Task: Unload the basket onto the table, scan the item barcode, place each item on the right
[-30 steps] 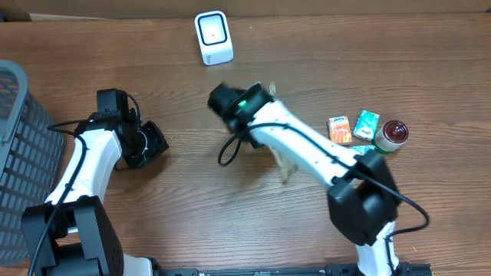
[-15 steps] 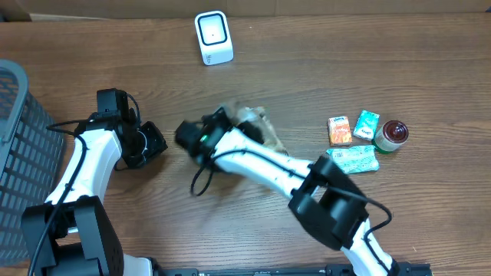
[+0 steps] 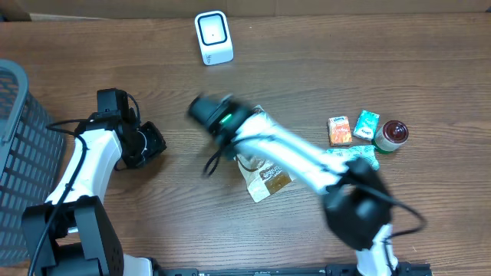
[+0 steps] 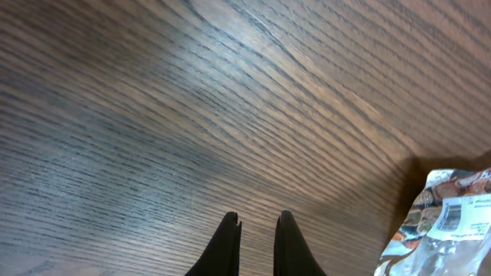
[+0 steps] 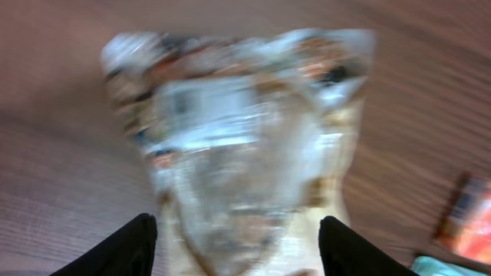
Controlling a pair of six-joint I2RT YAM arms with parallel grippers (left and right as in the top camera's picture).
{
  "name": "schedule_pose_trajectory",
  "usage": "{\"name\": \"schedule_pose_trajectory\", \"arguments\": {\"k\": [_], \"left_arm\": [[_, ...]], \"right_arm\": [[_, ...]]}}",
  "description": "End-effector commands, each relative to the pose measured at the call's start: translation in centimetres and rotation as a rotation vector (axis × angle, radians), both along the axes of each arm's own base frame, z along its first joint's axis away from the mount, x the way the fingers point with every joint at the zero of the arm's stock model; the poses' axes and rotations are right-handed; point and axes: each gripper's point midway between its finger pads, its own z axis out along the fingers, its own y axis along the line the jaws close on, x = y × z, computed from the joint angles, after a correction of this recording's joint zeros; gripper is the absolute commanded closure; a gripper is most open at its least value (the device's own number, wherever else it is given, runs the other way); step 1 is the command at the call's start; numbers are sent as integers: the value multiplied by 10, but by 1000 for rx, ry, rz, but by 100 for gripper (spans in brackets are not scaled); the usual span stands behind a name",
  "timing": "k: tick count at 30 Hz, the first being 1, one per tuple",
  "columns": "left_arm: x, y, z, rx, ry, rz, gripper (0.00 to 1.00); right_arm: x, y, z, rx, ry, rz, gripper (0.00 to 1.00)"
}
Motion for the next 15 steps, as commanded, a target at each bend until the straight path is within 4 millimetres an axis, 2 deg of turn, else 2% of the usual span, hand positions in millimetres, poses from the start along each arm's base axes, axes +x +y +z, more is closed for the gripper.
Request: {"name": "schedule_pose_trajectory", "arguments": {"k": [1,6,10,15], "left_arm": [[6,-17,11,10,-62,-154,94],[7,-50,12,28,-99,-329,91],[8,-81,14,11,-136,-431,90],[10,-122,23,-87,-189,-487,95]], "right_arm": [[18,-26,43,238,79,-45,28],[27,-60,35,458,279,-94,26],[31,-93,15,506,341,-129,28],[19,-108,-15,530,401,-133,30]]}}
